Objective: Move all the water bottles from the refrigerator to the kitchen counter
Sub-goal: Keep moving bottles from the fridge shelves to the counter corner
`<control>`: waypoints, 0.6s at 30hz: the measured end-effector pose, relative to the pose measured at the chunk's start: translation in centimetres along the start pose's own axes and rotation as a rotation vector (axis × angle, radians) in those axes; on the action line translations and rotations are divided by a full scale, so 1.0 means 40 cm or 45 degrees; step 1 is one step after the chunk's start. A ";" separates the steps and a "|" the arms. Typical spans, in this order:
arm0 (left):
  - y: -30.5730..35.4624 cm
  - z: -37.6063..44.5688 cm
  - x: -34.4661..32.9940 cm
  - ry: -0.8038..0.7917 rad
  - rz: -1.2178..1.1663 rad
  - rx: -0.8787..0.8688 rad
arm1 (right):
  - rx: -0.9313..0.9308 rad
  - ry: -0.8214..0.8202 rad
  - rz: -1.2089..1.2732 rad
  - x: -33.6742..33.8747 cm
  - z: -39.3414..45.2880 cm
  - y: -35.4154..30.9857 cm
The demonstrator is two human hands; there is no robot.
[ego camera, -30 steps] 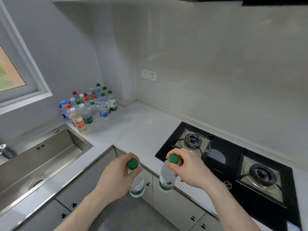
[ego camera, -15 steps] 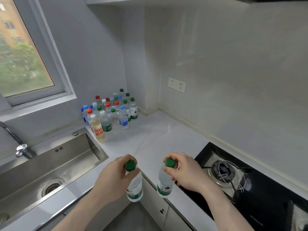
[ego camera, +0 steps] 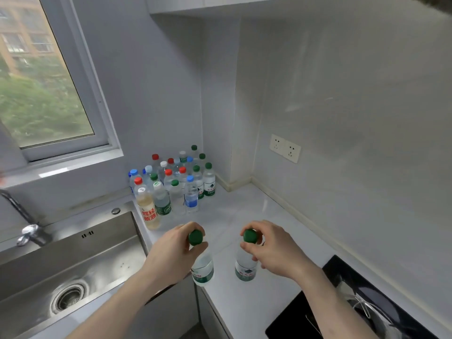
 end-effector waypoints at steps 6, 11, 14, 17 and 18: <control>-0.052 0.142 -0.001 -0.034 0.055 -0.031 | -0.016 -0.003 0.034 0.018 0.132 -0.027; -0.121 0.260 -0.013 -0.102 0.097 -0.069 | -0.058 0.017 0.031 0.007 0.240 -0.037; -0.163 0.336 -0.016 -0.142 0.113 -0.103 | -0.085 0.046 0.013 0.001 0.309 -0.046; -0.220 0.423 -0.021 -0.202 0.139 -0.139 | -0.120 0.075 -0.006 -0.012 0.389 -0.062; -0.239 0.451 -0.022 -0.215 0.148 -0.150 | -0.126 0.083 -0.013 -0.014 0.414 -0.069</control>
Point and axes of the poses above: each hand's wrist, its own z-axis towards the middle knuckle, its own x-axis out of the back of the hand, y = z × x, the point moved 2 cm from there along z, towards the middle knuckle, and after that the axes turned 12 degrees about -x, right-handed, at the moved point
